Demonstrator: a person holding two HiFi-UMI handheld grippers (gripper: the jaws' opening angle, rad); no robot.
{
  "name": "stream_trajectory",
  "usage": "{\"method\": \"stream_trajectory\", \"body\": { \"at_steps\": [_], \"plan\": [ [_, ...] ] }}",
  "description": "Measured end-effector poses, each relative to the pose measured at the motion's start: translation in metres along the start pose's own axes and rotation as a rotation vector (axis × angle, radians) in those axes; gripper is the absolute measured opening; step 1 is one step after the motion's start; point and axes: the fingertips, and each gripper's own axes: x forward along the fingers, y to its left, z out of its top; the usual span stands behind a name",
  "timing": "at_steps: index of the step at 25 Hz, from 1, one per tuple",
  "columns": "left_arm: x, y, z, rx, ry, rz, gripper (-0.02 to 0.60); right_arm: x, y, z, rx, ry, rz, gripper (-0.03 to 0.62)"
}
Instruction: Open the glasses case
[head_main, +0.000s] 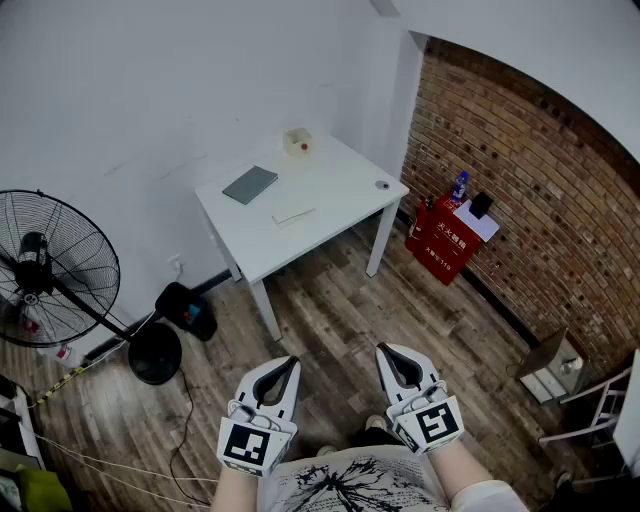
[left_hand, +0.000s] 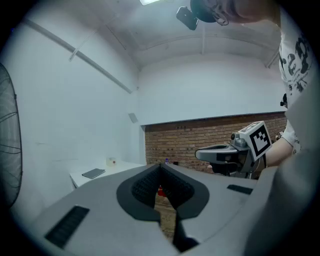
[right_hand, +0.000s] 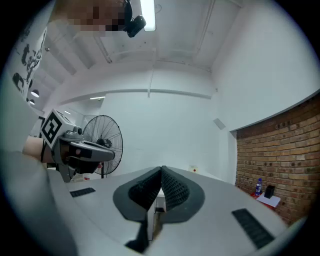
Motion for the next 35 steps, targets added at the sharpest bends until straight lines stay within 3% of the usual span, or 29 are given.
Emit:
{"method": "stream_trajectory", "body": {
  "at_steps": [3,7,12,16,17,18,19,24,32,35],
  "plan": [
    [-0.001,0.002,-0.001,0.007,0.006,0.000,0.014,0.002,0.000,-0.001,0.002,0.005,-0.003,0.012],
    [-0.002,0.006,-0.009,0.025,0.084,-0.011,0.014,0.005,-0.001,-0.003,0.011,0.011,-0.011,0.012],
    [0.002,0.012,-0.004,-0.007,0.013,-0.009,0.014,0.010,0.000,-0.008,0.028,0.019,-0.016,0.012],
    [-0.002,0.024,-0.017,0.002,0.079,-0.011,0.014,0.023,0.001,-0.012,0.076,0.015,-0.030,0.003],
    [-0.001,0.027,-0.016,-0.001,0.069,-0.006,0.014,0.028,0.002,-0.013,0.076,0.019,-0.022,0.207],
    [0.000,0.030,-0.013,-0.010,0.045,0.000,0.014,0.032,0.002,-0.015,0.073,0.025,-0.015,0.451],
    [0.003,0.034,-0.009,-0.024,0.016,0.006,0.014,0.037,-0.001,-0.016,0.068,0.031,-0.020,0.486],
    [0.020,0.062,-0.006,-0.055,-0.014,0.043,0.014,0.065,-0.021,-0.015,0.057,0.047,-0.046,0.521],
    [0.091,0.092,-0.027,-0.015,0.082,0.100,0.014,0.132,-0.091,-0.035,0.062,0.063,0.009,0.520],
    [0.133,0.115,-0.030,-0.022,0.101,0.170,0.014,0.179,-0.127,-0.046,0.071,0.080,0.071,0.520]
  ]
}}
